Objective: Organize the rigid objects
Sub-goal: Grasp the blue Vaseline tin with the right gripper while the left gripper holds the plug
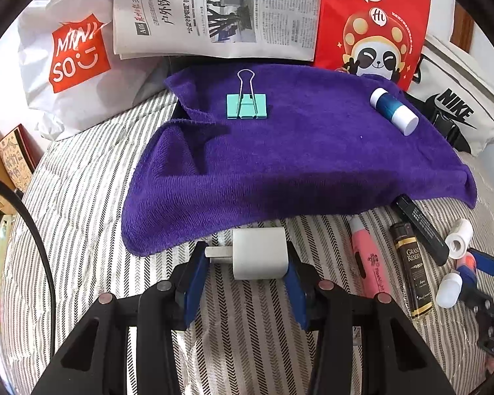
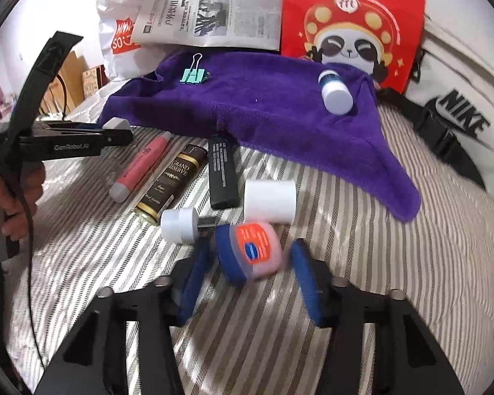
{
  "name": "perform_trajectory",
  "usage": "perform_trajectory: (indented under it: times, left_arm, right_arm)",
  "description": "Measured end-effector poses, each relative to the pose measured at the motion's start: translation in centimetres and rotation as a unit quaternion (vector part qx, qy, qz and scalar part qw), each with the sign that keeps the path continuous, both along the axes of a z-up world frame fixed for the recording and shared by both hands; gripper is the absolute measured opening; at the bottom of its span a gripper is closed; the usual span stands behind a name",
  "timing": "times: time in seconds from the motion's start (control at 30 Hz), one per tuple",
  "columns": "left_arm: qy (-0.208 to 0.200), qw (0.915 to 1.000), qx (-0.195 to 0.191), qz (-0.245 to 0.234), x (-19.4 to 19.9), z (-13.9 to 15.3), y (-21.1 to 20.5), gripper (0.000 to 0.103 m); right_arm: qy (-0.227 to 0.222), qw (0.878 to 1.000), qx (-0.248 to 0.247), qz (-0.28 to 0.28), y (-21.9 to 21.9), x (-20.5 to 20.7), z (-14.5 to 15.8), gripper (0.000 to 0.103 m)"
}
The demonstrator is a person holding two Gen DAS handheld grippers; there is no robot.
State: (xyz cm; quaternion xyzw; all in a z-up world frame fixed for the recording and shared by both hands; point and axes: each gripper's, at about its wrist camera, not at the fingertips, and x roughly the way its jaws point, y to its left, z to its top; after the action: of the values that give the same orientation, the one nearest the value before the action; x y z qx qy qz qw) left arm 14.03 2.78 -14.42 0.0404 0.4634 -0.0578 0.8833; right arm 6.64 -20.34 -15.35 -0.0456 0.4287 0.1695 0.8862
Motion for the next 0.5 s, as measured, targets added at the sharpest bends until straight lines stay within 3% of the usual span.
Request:
perform_trajectory:
  times: [0.33, 0.5]
  left_arm:
    - [-0.008, 0.9999, -0.006, 0.002, -0.2, 0.0, 0.1, 0.042]
    - [-0.014, 0.9999, -0.008, 0.001, -0.5, -0.1, 0.2, 0.041]
  right_arm:
    - [0.004, 0.999, -0.030, -0.034, -1.8, -0.6, 0.1, 0.039]
    - [0.003, 0.999, -0.003, -0.043, -2.4, -0.6, -0.1, 0.040]
